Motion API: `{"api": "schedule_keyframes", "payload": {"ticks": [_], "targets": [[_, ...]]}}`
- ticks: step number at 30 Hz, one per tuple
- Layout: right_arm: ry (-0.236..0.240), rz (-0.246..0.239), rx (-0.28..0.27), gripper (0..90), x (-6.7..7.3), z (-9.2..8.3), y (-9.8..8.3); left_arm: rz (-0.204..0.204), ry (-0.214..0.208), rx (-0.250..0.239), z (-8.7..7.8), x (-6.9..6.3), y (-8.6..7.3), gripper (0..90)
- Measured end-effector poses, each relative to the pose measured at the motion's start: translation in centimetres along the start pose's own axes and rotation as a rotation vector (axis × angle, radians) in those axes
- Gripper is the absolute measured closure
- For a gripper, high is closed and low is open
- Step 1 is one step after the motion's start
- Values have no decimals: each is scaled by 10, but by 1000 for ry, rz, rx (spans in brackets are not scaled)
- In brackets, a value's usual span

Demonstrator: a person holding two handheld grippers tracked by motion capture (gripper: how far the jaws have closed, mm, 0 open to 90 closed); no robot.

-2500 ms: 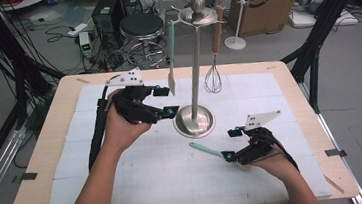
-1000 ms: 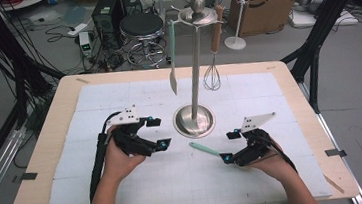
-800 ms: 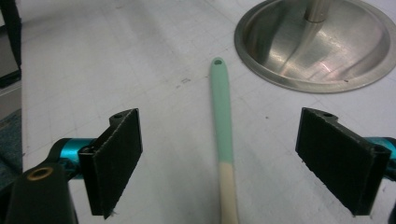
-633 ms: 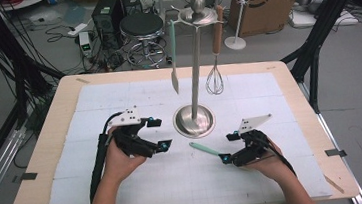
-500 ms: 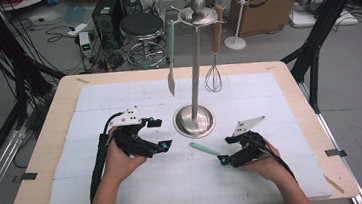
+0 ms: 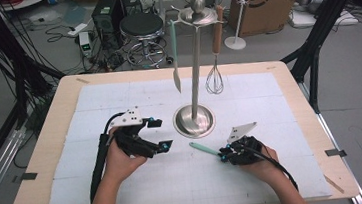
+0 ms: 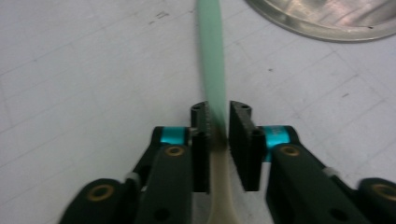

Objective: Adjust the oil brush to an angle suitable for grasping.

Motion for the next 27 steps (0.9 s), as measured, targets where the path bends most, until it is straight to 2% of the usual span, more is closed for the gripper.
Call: {"api": "schedule_keyframes", "payload": {"ticks": [8, 17, 27], "targets": [[2, 3, 8, 813, 2, -3, -2, 0, -1, 0, -1, -1, 0, 162], [62, 17, -9, 815, 15, -13, -11, 6, -7, 5, 0, -2, 0, 161], [82, 18, -11, 812, 23, -20, -18, 1, -8, 10, 2, -2, -2, 160]]}}
Point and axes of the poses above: each handheld gripper's, and its own axes: z roughly forward along the jaws, y roughly out of its top, x roughly to its left, the point moved 9 cm from there along z, roughly forward along the jaws, and after that the axes turned 15 degrees about -z, right-handed, at the moved point
